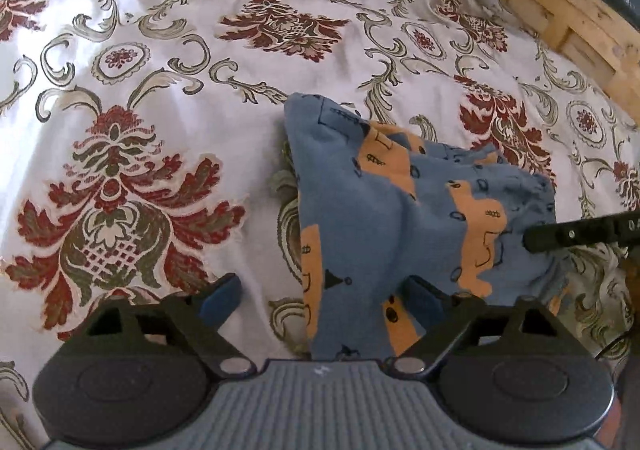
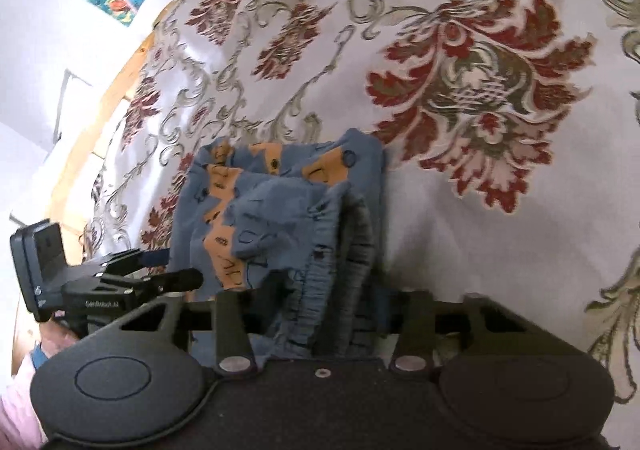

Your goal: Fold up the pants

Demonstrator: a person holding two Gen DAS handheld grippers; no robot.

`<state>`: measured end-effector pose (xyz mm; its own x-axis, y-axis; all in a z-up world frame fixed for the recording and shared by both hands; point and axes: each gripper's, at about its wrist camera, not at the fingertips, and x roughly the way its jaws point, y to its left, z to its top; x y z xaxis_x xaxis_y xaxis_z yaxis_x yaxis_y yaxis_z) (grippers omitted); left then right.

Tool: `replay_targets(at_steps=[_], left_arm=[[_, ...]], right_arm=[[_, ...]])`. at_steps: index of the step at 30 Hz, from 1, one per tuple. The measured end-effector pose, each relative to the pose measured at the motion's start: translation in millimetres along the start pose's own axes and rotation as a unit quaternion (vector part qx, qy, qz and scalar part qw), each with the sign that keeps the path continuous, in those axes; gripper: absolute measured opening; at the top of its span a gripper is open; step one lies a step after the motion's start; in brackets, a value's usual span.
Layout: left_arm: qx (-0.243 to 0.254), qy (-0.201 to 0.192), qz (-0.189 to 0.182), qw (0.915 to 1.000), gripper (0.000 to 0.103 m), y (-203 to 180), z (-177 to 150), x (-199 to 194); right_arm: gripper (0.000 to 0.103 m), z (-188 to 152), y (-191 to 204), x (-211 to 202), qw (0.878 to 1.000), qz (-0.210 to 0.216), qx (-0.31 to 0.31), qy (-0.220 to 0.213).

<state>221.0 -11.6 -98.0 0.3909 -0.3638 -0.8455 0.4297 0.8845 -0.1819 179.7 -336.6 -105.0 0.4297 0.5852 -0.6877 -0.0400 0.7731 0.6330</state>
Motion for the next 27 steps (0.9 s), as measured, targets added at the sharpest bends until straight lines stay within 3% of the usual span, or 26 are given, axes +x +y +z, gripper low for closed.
replay_targets(at_steps=[4,8,12,18,22,27], left_arm=[[0.006,-0.004,-0.005,1.0000,0.075,-2.6,-0.4,-2.9],[0.015,0.000,-0.017,0.9998,0.052,-7.8,-1.3,-3.3],[0.022,-0.010,-0.005,0.9997,0.037,-14.3,-3.4,-7.0],[0.024,-0.020,0.007,0.9995,0.022,-20.3,-3.8,-12.9],[0.015,-0.025,0.014,0.9995,0.018,-23.6,-4.5,-17.6],[0.039,-0.043,0.061,0.9964,0.016,-44.0,-11.4,-26.5]], right_arm=[[0.033,-2.0,4.5,0.1,1.000,-0.011,-0.016,-0.005],[0.029,-5.7,9.7,-0.4,0.999,-0.020,-0.028,-0.013],[0.027,-11.8,21.2,-2.6,0.997,-0.038,-0.054,-0.029],[0.025,-24.6,48.5,-3.0,0.984,-0.087,-0.144,-0.054],[0.024,-31.1,59.0,-2.7,0.975,-0.109,-0.183,-0.066],[0.024,-47.4,82.2,2.1,0.946,-0.157,-0.270,-0.083]])
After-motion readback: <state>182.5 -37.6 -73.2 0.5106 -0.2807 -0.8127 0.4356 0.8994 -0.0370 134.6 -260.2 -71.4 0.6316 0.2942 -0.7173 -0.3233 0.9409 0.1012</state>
